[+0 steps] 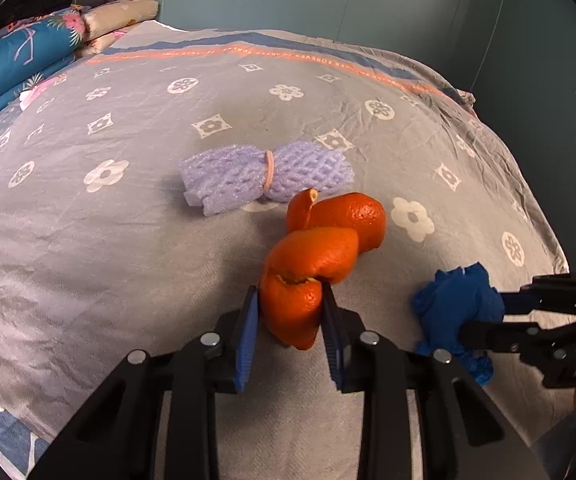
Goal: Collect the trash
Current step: 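Grasp the orange peel with the left gripper while the right grasps the blue glove, then carry the orange peel and blue glove up over the yellow bin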
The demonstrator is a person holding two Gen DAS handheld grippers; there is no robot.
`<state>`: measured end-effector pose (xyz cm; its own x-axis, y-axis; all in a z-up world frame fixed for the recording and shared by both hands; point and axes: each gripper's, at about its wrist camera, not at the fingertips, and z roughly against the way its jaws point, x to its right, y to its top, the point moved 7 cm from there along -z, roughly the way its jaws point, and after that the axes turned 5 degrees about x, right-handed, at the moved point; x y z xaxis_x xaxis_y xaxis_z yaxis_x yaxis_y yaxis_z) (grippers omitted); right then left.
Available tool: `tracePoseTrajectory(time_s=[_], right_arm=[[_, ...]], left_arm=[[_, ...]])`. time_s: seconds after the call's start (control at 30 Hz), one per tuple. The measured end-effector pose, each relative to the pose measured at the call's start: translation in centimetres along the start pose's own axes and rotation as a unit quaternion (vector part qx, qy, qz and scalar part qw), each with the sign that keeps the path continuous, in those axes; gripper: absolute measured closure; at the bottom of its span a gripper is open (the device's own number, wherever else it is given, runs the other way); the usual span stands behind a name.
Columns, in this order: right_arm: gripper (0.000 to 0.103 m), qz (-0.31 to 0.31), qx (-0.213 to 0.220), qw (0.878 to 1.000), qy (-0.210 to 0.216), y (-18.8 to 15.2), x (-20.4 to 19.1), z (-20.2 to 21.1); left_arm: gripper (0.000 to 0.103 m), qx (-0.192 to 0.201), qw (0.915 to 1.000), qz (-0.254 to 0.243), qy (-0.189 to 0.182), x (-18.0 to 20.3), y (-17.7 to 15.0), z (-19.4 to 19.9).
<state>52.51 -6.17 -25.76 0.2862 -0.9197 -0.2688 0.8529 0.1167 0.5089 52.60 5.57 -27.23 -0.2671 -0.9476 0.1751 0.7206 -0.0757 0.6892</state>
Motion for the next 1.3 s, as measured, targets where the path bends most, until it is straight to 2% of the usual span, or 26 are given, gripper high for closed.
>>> tracePoseTrajectory(time_s=[0.13, 0.23, 0.53, 0.8, 1.07, 1.3], right_arm=[[0.084, 0.018, 0.008, 1.000, -0.008, 0.0, -0.8, 0.3], [0.087, 0.015, 0.015, 1.000, -0.005, 0.0, -1.2, 1.2], [0.088, 0.011, 0.052, 0.998, 0.016, -0.6, -2.5, 6.8], [0.088, 0.001, 0.086, 0.996, 0.032, -2.5, -3.3, 13.5], [0.088, -0.003, 0.131, 0.991, 0.027, -5.3, -3.5, 20.9], [0.088, -0.020, 0.177, 0.984, 0.016, -8.7, -2.7, 27.8]], left_arm=[[0.077, 0.002, 1.0000, 0.003, 0.001, -0.2, 0.0, 0.5], [0.077, 0.003, 0.9999, 0.012, -0.004, -0.3, -0.1, 1.3], [0.077, 0.023, 0.9993, 0.027, -0.012, -0.2, -0.2, 6.3], [0.077, 0.046, 0.9987, 0.022, 0.007, 1.8, -1.8, 12.4], [0.077, 0.081, 0.9965, 0.019, 0.010, 5.2, -2.2, 18.1], [0.077, 0.122, 0.9925, -0.009, -0.007, 11.0, -2.7, 23.5]])
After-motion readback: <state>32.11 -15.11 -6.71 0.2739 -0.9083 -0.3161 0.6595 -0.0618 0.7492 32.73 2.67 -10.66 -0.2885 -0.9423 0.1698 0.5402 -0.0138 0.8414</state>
